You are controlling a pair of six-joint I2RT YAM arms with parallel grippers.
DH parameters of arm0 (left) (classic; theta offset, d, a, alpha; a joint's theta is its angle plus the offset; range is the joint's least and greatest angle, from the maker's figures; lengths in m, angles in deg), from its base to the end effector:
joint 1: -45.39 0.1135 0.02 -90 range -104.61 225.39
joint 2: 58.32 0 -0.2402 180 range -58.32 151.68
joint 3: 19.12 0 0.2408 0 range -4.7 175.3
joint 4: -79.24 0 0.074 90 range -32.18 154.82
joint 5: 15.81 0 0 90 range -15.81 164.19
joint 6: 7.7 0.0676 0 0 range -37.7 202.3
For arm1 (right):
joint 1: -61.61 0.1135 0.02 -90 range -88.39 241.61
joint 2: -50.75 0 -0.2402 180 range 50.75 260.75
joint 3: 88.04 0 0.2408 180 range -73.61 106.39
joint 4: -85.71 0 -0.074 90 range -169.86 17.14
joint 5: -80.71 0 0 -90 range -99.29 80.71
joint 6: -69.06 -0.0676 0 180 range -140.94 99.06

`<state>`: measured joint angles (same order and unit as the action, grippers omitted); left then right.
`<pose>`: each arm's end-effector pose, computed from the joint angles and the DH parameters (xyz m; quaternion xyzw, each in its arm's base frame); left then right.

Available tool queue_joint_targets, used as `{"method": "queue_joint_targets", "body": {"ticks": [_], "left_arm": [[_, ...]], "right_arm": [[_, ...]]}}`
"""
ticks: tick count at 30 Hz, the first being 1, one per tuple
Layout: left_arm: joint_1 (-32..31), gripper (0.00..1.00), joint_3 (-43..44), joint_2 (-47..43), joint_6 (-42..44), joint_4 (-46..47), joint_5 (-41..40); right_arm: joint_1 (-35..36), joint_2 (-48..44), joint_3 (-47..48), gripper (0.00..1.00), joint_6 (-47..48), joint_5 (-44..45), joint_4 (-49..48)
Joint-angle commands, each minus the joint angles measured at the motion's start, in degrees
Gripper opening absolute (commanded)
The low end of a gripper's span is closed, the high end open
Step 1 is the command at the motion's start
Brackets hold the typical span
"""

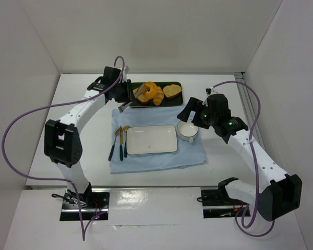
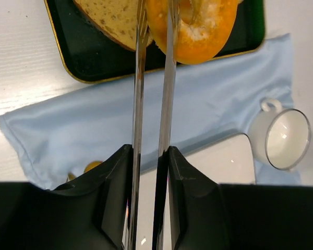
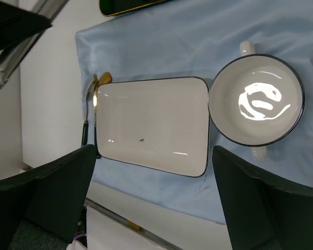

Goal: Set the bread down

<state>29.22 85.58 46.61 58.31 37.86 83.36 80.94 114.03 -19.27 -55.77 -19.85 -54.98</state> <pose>0.4080 -0.1295 0.2512 -0.0293 0.9094 -0.2087 0.3587 0.2492 0.1005 0.2729 0.0755 0.8763 0.2857 0.3805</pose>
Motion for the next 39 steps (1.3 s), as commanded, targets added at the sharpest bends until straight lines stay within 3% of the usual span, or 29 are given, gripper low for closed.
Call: {"method": "queue_joint_targets", "body": {"ticks": [1, 8, 17, 25, 39], "left_arm": [[0.43, 0.39, -3.16, -9.9, 0.43, 1.56, 3.05], [-2.73, 0.39, -11.95, -22.91, 0.96, -2.91, 4.89], [-11.87, 0.39, -21.1, -33.63, 0.44, -10.3, 0.07], [-16.44, 0.39, -27.34, -36.28, -0.27, -13.29, -7.14], [-19.96, 0.39, -30.25, -32.94, -0.27, -13.82, -9.61]], "right_arm": [[-0.44, 2.45, 3.74, 0.99, 2.3, 3.88, -2.91], [-0.96, 9.39, 11.46, 0.99, 5.83, 10.12, -1.77], [-3.34, 19.24, 21.66, 0.99, 7.14, 8.28, -1.68], [-3.86, 21.62, 24.84, 0.98, 7.14, 6.52, -2.21], [-4.92, 20.47, 22.73, 0.98, 6.09, 3.72, -3.26]]}}
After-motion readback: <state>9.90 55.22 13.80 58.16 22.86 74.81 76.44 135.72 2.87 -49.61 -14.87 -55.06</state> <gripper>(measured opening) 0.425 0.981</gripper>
